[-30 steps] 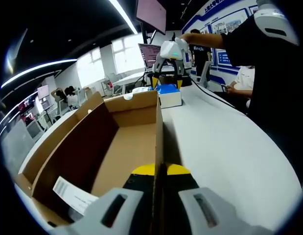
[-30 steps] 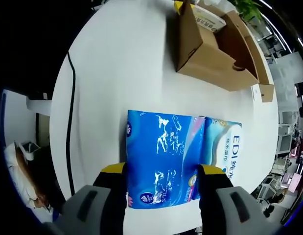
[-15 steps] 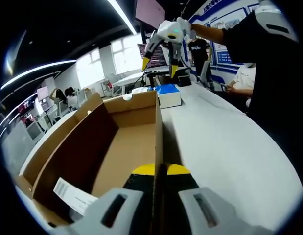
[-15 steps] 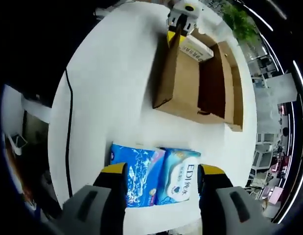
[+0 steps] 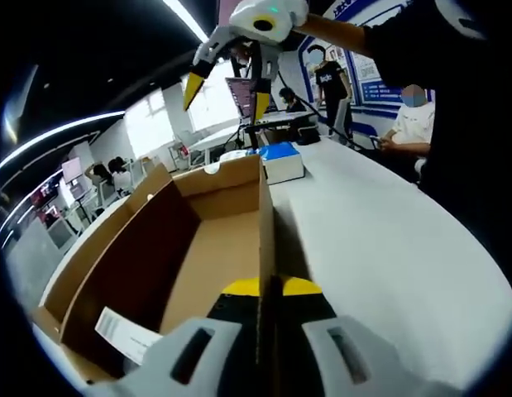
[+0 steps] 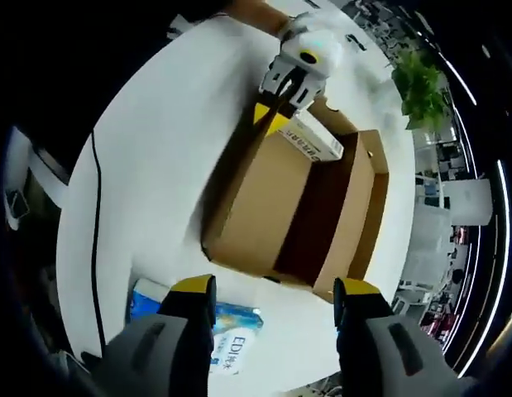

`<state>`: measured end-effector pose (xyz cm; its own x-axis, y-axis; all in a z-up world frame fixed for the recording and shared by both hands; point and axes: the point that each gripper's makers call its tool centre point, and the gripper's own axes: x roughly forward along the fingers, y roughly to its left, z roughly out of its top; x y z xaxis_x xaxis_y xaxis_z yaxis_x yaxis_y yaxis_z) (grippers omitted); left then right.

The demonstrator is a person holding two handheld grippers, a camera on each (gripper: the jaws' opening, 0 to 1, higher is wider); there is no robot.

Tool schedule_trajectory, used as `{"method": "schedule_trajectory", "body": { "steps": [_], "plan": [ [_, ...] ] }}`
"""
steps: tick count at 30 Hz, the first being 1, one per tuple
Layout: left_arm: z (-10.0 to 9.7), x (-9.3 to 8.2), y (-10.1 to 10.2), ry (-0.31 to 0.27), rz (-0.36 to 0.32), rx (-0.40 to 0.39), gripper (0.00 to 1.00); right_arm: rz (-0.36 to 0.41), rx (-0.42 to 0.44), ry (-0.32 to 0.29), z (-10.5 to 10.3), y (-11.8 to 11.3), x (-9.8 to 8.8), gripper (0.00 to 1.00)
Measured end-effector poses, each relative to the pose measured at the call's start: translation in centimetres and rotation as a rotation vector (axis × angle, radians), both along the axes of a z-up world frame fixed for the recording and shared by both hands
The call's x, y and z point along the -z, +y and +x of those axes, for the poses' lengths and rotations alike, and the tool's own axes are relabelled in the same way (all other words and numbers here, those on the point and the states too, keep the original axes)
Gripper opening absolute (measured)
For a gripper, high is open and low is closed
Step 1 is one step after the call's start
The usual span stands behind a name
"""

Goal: Operate the shoe box by opening the lid, removing the specified soft item, and placing it in the target area until the item is outside and the box remains undamaged.

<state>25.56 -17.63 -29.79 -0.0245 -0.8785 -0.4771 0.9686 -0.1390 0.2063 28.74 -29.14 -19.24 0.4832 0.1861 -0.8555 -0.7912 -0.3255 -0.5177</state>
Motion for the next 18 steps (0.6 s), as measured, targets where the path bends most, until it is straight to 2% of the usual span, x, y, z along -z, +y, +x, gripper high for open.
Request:
{"method": "schedule_trajectory", "body": {
  "steps": [3,6,8,11,13,18],
  "plan": [
    [0.0,0.0,0.1,-0.004,-0.001,0.002,0.03,-0.085,-0.097,-0.044,1.7,2.3,0.1,0.60],
    [0.0,0.0,0.2,0.013,0.002,0.005,0.03,-0.059,-0.107,-0.024,2.4,4.4,0.5,0.60],
    [0.2,0.0,0.2,0.024,0.001,0.007,0.03,-0.050,-0.151,-0.029,3.2,6.3,0.8,0.60],
    [0.1,0.1,0.2,0.011,0.000,0.012,0.03,-0.052,-0.191,-0.023,4.2,8.6,1.5,0.60],
    [0.1,0.1,0.2,0.024,0.002,0.006,0.03,-0.048,-0.235,-0.007,4.8,10.5,2.4,0.60],
    [0.1,0.1,0.3,0.016,0.000,0.013,0.03,-0.080,-0.301,0.021,6.1,13.1,4.4,0.60]
  ]
}}
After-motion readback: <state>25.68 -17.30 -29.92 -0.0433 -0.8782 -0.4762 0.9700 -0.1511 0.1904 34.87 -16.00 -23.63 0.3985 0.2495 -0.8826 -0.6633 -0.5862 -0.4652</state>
